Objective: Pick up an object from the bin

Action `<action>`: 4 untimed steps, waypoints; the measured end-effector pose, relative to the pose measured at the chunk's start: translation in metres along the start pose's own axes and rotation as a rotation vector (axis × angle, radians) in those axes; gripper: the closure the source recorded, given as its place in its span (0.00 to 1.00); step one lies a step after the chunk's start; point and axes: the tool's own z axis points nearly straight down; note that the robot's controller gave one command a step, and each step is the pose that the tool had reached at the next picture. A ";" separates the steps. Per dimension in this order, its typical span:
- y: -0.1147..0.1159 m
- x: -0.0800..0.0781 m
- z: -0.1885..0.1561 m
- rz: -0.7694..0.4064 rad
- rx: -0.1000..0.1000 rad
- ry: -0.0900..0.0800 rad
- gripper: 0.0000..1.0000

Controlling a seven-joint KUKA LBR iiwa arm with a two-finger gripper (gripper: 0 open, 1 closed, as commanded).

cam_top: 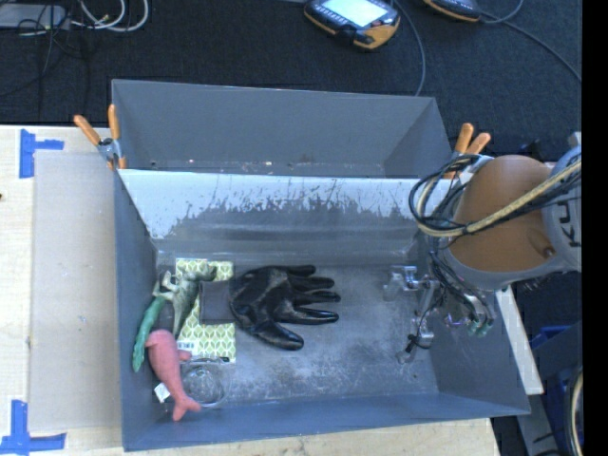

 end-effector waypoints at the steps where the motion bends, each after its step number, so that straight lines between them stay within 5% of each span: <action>1: 0.000 -0.002 -0.004 -0.003 0.001 -0.007 0.00; 2: 0.040 -0.049 0.035 -0.126 0.004 -0.014 0.00; 3: 0.078 -0.063 0.032 -0.015 -0.001 -0.002 0.00; 4: 0.104 -0.054 0.022 -0.039 0.003 -0.010 0.00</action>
Offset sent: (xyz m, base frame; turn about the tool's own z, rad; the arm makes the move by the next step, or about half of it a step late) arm 0.0743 0.0727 -0.0710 -0.2177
